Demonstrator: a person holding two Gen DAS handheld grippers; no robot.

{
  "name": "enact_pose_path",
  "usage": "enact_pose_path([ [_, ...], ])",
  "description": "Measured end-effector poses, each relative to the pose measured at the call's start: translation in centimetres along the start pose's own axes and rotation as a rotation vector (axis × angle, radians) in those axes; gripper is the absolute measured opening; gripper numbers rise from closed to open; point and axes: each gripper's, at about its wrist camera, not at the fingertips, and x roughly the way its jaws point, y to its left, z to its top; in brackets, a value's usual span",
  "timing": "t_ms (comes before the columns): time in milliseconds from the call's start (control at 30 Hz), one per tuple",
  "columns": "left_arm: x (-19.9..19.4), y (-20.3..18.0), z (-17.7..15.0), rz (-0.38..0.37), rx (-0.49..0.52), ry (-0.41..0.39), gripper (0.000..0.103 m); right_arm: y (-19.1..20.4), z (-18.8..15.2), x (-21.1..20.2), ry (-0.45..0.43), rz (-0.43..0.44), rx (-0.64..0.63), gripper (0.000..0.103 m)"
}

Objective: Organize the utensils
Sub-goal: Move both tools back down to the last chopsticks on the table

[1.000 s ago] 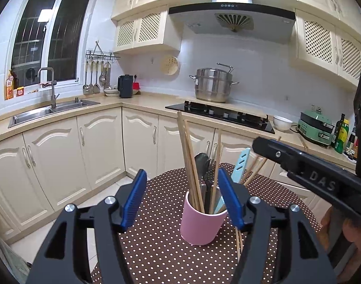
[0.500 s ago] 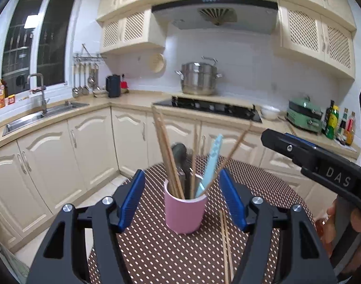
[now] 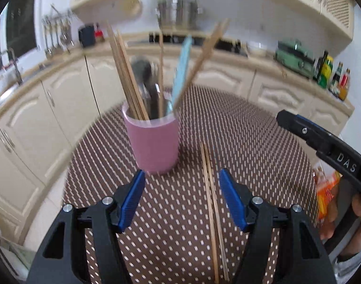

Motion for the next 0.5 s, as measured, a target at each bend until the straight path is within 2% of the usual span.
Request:
enact_pose_path([
  [200,3.7,-1.0,-1.5,-0.015,0.031,0.141,0.064,-1.7,-2.8,1.6,0.097,-0.003,0.041,0.062],
  [300,5.1,-1.3,-2.0,-0.034,0.035,0.175,0.064,-2.2,-4.1,2.2,0.128,-0.002,0.055,0.063],
  [333,5.5,-1.3,-2.1,-0.035,0.033,0.184,0.061,-2.3,-4.5,2.4,0.139,-0.002,0.058,0.063],
  [500,8.1,-1.9,-2.5,-0.025,0.042,0.233,0.058,-2.8,-5.8,3.3,0.172,0.001,0.076,0.063],
])
